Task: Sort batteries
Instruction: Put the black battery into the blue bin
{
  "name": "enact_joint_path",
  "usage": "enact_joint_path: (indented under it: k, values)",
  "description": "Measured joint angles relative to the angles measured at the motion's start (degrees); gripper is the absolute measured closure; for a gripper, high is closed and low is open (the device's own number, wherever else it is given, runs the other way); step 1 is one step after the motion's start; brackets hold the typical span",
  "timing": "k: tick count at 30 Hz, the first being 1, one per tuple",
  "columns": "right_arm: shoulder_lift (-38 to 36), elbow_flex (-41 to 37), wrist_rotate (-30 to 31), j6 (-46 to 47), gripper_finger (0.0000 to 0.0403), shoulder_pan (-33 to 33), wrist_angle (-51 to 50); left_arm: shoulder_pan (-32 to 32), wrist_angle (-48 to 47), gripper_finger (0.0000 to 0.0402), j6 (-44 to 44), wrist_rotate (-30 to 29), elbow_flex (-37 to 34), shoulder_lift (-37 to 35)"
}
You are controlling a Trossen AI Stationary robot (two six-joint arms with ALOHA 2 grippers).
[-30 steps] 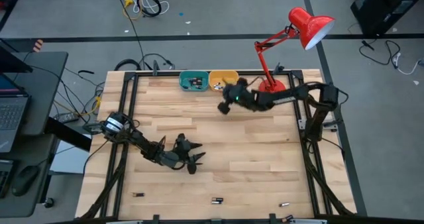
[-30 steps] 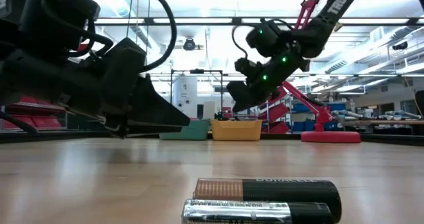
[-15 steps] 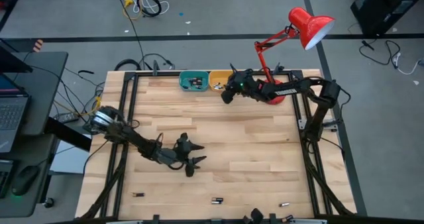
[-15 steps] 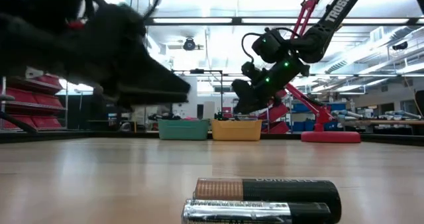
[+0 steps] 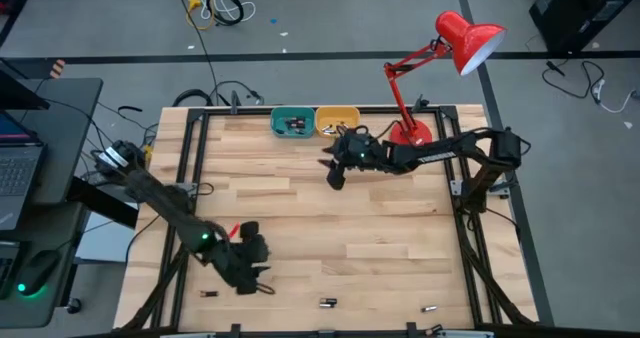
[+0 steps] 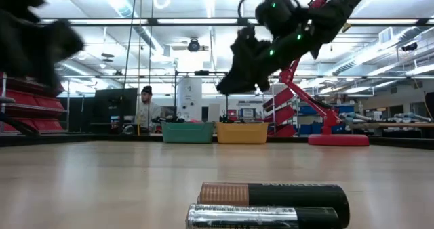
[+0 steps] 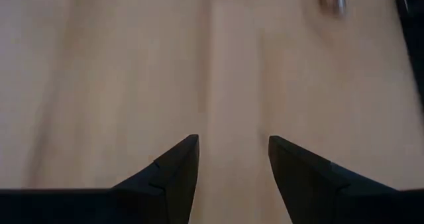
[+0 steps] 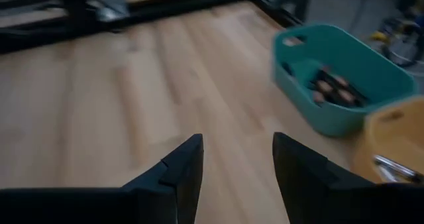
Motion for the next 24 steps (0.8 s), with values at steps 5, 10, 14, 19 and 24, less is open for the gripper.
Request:
enact_joint_path:
  k: [5,10,14,19,24]
  values:
    - [-2.5,-0.8,0.0,-0.8,0.0237,5.4,0.2,-3.6,-12.1,0.0203,-16.0,10.3,5.9,0.0]
    - [-3.7,-4.1,1.5,-2.2,0.0237,9.3,3.3,-10.0,-14.9,0.0200,-32.4,14.2,6.3,0.0]
    - [-3.6,-8.4,3.6,-2.2,0.0237,11.2,7.3,-15.6,-15.2,0.0186,-41.0,14.2,5.5,0.3]
    - [-3.5,-15.4,5.0,-1.9,0.0237,11.4,17.5,-19.6,-15.6,0.0171,-47.5,14.6,5.3,0.3]
    - [-3.5,-22.0,5.2,0.5,0.0237,10.7,27.0,-22.1,-16.4,0.0169,-47.1,16.2,5.3,0.6]
